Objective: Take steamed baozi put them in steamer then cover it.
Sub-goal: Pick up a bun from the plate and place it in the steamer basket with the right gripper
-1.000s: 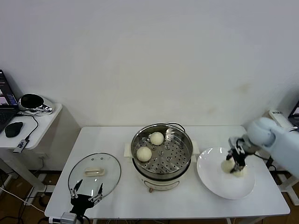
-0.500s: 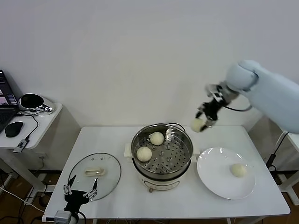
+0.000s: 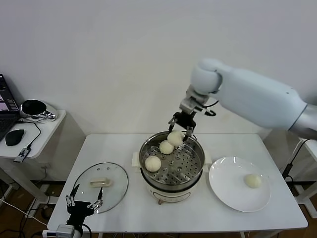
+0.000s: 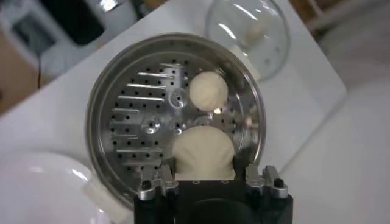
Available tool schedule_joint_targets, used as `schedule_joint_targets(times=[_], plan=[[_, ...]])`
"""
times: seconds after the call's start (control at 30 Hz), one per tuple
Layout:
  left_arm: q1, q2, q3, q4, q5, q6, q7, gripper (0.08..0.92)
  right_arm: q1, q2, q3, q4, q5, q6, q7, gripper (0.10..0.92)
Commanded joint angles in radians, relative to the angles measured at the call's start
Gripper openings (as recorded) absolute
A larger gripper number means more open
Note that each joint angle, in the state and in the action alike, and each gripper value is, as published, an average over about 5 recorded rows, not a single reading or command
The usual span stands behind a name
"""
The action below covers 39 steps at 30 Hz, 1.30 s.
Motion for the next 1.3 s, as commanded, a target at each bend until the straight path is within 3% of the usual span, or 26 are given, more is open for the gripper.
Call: schedule_joint_targets(times=[0.03, 0.3, 0.67, 0.9, 1.3], plan=[[-0.004, -0.007, -0.002, -0.009, -0.002, 0.0, 0.0, 0.823, 0.003, 0.047, -0.089, 0.074, -0.198, 0.275, 0.073, 0.585], [-0.009, -0.011, -0.005, -0.011, -0.015, 0.005, 0.007, 0.823, -0.032, 0.005, -0.079, 0.13, -0.315, 0.352, 0.156, 0.585], [-0.021, -0.013, -0.006, 0.0, -0.02, 0.009, 0.014, 0.823, -0.094, -0.089, -0.1, 0.254, -0.324, 0.33, 0.215, 0.585], [-0.017, -0.016, -0.004, 0.007, -0.019, 0.008, 0.013, 0.823, -0.174, -0.069, -0.062, 0.25, -0.396, 0.331, 0.236, 0.585], [-0.024, -0.016, -0.008, 0.012, -0.028, 0.011, 0.014, 0.823, -0.208, -0.034, -0.075, 0.23, -0.373, 0.332, 0.237, 0.585]])
